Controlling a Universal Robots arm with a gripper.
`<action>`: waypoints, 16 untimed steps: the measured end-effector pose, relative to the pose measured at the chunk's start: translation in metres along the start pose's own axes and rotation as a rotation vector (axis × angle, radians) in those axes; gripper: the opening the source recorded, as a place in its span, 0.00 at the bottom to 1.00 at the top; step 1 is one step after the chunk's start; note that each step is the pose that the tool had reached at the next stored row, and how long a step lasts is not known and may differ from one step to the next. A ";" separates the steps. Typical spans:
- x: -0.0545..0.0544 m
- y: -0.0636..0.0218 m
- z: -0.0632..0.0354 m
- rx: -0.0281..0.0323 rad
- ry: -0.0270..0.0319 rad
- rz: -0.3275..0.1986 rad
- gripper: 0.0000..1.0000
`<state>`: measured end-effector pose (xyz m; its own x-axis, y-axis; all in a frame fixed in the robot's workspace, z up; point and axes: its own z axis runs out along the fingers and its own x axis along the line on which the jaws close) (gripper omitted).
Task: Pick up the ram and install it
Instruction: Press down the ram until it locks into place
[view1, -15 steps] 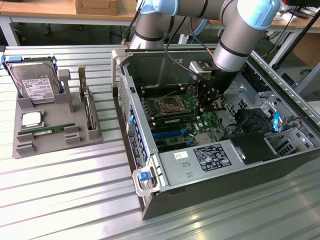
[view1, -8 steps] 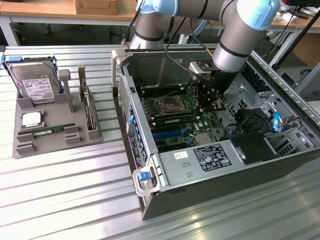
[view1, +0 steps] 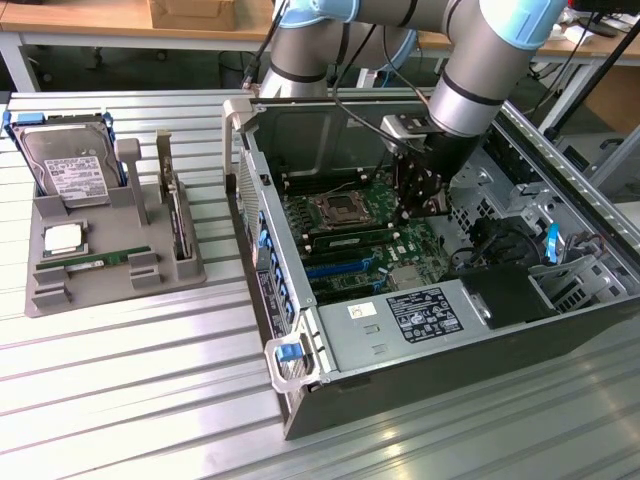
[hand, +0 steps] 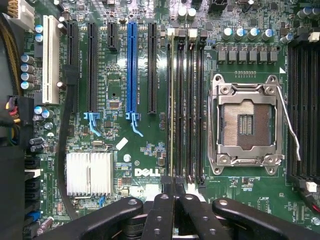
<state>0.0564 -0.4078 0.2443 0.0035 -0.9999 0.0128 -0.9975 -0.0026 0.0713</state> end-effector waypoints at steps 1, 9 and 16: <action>0.000 0.0002 -0.0025 0.0000 0.0000 0.000 0.11; 0.000 0.0004 -0.0053 -0.0011 0.0000 0.000 0.11; 0.000 -0.0004 0.0150 -0.0085 0.0003 0.000 0.11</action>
<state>0.0557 -0.4079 0.2293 0.0037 -0.9999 0.0131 -0.9968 -0.0027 0.0798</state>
